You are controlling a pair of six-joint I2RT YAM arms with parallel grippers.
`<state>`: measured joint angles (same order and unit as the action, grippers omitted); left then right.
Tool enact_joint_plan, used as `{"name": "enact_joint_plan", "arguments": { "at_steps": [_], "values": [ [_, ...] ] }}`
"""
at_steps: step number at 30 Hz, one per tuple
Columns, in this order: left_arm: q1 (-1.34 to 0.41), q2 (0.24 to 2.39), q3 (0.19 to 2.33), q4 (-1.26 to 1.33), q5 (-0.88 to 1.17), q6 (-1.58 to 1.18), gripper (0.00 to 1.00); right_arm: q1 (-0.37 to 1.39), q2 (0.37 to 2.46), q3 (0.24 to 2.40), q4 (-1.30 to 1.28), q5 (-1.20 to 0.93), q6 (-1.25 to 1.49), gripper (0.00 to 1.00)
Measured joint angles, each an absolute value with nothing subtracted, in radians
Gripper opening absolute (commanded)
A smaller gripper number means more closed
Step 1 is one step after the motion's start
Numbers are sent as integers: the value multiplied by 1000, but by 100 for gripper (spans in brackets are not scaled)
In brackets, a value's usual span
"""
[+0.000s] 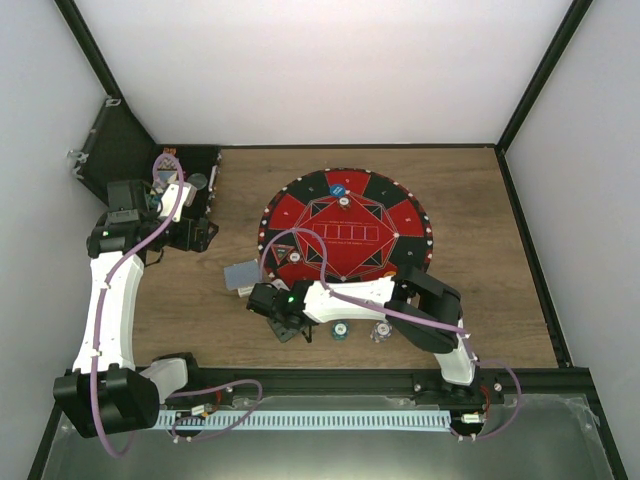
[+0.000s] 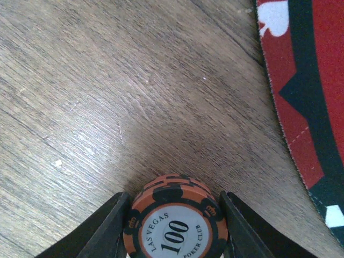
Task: Distribute texas hold em gaming equipment
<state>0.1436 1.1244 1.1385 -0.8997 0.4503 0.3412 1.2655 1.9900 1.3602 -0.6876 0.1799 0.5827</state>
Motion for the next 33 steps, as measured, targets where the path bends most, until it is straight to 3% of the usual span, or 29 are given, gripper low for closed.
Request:
{"name": "enact_joint_plan", "arguments": {
  "at_steps": [7,24,28,33],
  "values": [
    [144,1124,1139,-900,453,341,100,1266,1990,1360,-692,180,581,51],
    [144,1114,1139,-900,458,341,100,1266,1990,1362,-696,179,581,45],
    [144,1114,1139,-900,458,341,100,1266,1990,1363,-702,179,582,33],
    [144,1114,1139,-900,458,341,100,1266,1989,1374,-717,179,584,31]
  ]
}}
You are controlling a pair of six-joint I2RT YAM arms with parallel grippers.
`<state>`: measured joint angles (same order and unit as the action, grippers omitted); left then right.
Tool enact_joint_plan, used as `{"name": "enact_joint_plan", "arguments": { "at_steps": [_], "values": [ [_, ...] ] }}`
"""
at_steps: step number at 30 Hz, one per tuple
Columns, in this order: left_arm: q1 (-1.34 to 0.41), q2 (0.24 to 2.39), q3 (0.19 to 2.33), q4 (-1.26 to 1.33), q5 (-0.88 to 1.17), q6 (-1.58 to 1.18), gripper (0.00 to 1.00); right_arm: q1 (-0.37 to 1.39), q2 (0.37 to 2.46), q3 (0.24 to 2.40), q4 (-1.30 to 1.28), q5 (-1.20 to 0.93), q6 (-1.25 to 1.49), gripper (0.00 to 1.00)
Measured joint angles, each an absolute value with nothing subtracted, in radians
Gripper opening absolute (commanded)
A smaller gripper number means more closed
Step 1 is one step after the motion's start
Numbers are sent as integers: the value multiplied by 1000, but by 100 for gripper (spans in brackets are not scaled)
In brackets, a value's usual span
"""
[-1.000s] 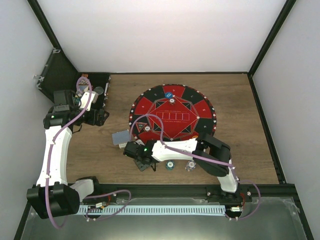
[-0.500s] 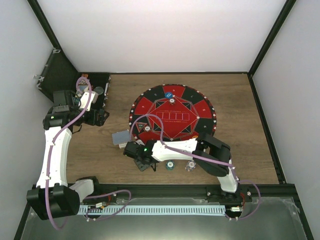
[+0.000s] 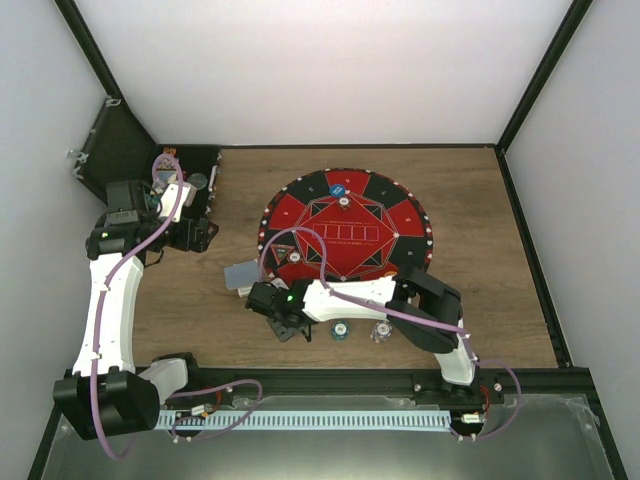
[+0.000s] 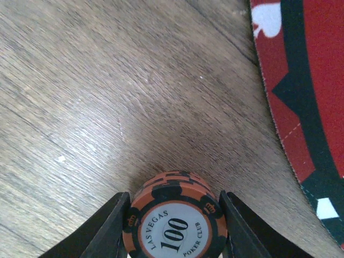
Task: Distribute texas hold em gaming equipment
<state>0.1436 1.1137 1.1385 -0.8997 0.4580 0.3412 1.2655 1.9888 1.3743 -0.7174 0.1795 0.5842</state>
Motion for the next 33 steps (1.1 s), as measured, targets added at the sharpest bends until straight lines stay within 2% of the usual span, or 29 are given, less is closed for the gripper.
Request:
{"name": "enact_joint_plan", "arguments": {
  "at_steps": [12,23,32,33],
  "values": [
    [144,1114,1139,-900,458,341,100,1235,1878,1393,-761,200,582,28],
    [144,1108,1139,-901,458,341,100,826,1646,1093,-706,232,530,28],
    [144,1108,1139,-903,458,341,100,762,1637,928,-648,219,510,29],
    [144,1108,1139,-903,458,341,100,754,1637,920,-645,219,511,32]
  ]
}}
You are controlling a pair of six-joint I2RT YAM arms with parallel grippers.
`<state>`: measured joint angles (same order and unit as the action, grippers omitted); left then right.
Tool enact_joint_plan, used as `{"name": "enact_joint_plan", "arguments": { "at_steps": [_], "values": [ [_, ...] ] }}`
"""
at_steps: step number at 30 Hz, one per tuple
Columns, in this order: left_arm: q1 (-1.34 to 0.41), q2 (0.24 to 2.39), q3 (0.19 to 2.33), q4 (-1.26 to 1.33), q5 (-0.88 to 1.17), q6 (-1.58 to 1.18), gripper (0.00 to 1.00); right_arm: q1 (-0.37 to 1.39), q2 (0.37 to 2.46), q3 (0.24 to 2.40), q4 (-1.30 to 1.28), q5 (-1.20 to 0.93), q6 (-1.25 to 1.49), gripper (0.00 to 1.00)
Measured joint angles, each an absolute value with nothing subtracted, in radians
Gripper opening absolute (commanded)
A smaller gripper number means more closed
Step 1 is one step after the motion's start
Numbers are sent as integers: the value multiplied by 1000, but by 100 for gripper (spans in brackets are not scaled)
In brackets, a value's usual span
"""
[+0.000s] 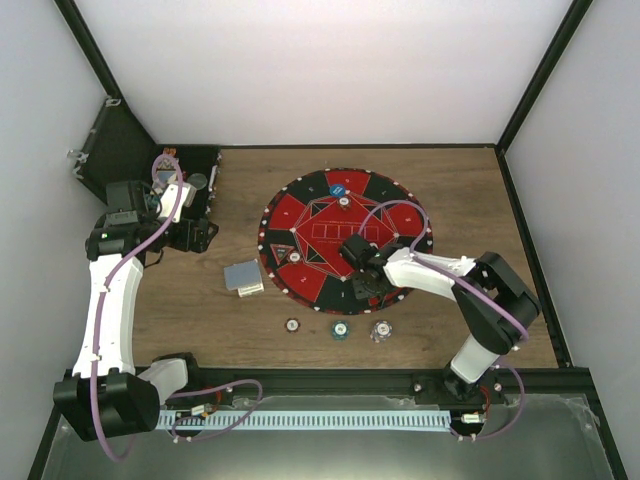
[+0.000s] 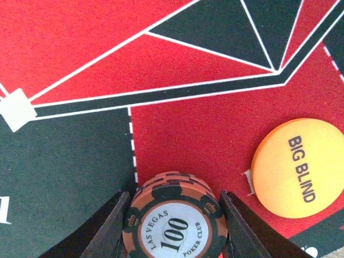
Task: Distribute texas hold em gaming equipment
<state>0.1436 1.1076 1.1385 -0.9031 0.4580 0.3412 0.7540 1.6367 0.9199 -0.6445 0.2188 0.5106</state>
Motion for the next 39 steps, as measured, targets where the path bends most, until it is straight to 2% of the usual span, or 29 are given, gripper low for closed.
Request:
{"name": "enact_joint_plan", "arguments": {
  "at_steps": [2,3,6,8,15,23,28,39],
  "values": [
    [144,1108,1139,-904,458,342,100,747,1637,911,-637,217,511,48],
    [144,1108,1139,-904,458,342,100,746,1637,911,-633,217,511,52],
    [144,1108,1139,-904,458,342,100,746,1637,911,-621,215,513,62],
    [144,1108,1139,-904,458,342,100,746,1637,912,-620,215,514,65],
    [144,1108,1139,-904,458,341,100,776,1559,977,-696,233,518,70],
    [144,1108,1139,-903,458,341,100,999,1464,1059,-764,215,580,79],
    [144,1108,1139,-902,458,341,100,1105,1469,1029,-779,173,624,80],
    [144,1108,1138,-902,458,341,100,1171,1556,1001,-779,143,664,75]
  ]
}}
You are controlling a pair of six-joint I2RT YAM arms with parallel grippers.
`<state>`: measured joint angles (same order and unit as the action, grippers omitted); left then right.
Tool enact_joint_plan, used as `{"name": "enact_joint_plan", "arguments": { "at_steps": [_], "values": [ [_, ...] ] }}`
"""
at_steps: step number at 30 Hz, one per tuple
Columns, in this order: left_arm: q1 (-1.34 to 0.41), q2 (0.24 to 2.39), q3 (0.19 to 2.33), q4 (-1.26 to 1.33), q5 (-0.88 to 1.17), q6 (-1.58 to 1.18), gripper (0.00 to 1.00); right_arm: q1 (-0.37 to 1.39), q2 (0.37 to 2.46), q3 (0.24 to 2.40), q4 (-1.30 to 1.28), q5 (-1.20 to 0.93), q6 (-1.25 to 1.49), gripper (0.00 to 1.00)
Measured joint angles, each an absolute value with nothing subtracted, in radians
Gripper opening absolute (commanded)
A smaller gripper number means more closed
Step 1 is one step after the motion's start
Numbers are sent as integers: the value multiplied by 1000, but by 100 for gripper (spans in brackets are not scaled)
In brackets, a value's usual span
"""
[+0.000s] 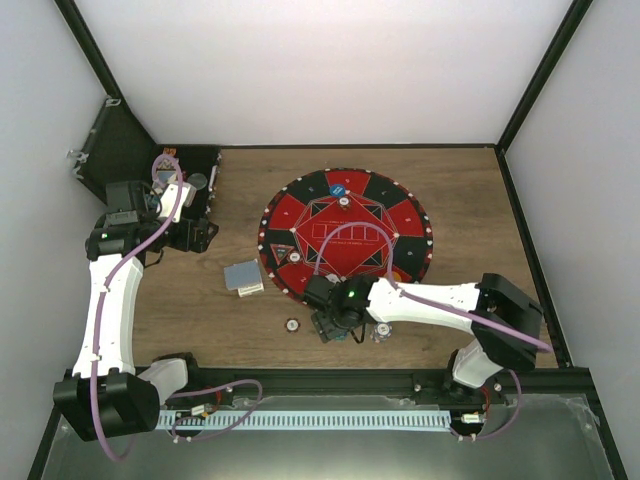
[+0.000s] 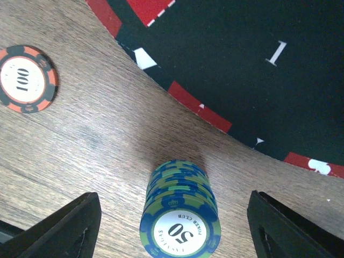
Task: Distribute texas hold em gaming equipment
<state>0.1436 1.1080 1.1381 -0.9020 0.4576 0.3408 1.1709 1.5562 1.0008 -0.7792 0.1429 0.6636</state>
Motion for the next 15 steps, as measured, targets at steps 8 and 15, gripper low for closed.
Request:
{"name": "enact_joint_plan", "arguments": {
  "at_steps": [8,15],
  "values": [
    [144,1108,1137,-902,458,341,100,1172,1568,977,-776,139,674,64],
    [144,1108,1137,-900,457,341,100,1173,1579,966,-773,138,677,56]
  ]
}}
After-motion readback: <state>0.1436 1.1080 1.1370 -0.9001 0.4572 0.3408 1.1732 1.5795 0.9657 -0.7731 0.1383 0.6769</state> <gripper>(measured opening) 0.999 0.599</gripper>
